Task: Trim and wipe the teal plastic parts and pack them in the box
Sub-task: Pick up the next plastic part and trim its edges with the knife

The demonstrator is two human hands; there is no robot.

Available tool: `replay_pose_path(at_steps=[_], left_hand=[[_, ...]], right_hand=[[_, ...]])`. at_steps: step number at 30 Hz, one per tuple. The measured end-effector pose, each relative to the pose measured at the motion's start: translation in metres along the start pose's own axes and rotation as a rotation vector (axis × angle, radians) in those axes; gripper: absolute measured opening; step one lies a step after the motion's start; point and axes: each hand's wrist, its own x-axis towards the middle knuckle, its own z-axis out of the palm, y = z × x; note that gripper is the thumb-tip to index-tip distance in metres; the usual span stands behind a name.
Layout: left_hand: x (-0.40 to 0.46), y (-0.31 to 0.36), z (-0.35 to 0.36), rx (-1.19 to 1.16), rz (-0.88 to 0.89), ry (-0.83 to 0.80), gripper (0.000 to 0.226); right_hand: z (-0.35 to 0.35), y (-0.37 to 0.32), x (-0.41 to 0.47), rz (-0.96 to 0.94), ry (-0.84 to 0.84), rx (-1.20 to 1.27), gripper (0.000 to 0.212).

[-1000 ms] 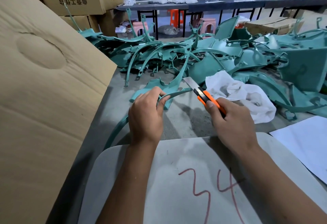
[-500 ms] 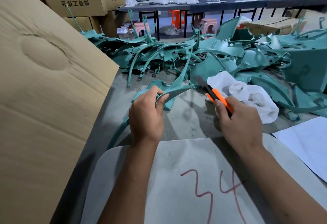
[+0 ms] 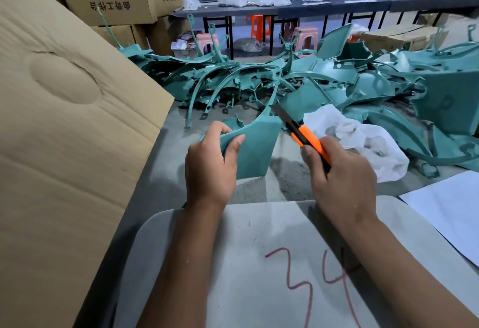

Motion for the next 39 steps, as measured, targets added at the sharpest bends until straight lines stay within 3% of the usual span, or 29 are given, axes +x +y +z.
replay_pose_path(at_steps=[3, 8, 15, 21, 29, 35, 39], left_hand=[[-0.001, 0.001, 0.000, 0.008, 0.013, 0.011, 0.019], [0.000, 0.001, 0.000, -0.001, 0.001, 0.002, 0.020], [0.000, 0.001, -0.001, 0.004, -0.001, 0.011, 0.021], [-0.002, 0.000, 0.001, -0.034, 0.057, -0.010, 0.021], [-0.004, -0.001, 0.000, 0.024, 0.217, 0.073, 0.013], [-0.005, -0.001, 0.005, -0.029, 0.335, 0.096, 0.046], [-0.006, -0.007, 0.007, -0.003, 0.263, 0.043, 0.052]], right_hand=[[-0.003, 0.005, 0.002, 0.016, 0.044, 0.032, 0.038], [-0.001, -0.009, -0.002, -0.148, 0.013, -0.001, 0.031], [-0.002, 0.006, 0.002, 0.060, 0.044, -0.048, 0.035], [-0.002, -0.011, -0.002, -0.094, 0.043, -0.023, 0.032], [-0.004, 0.019, 0.004, 0.176, 0.010, -0.008, 0.041], [-0.003, 0.014, 0.004, 0.083, 0.021, 0.252, 0.040], [0.000, 0.013, 0.000, 0.024, -0.069, 0.339, 0.042]])
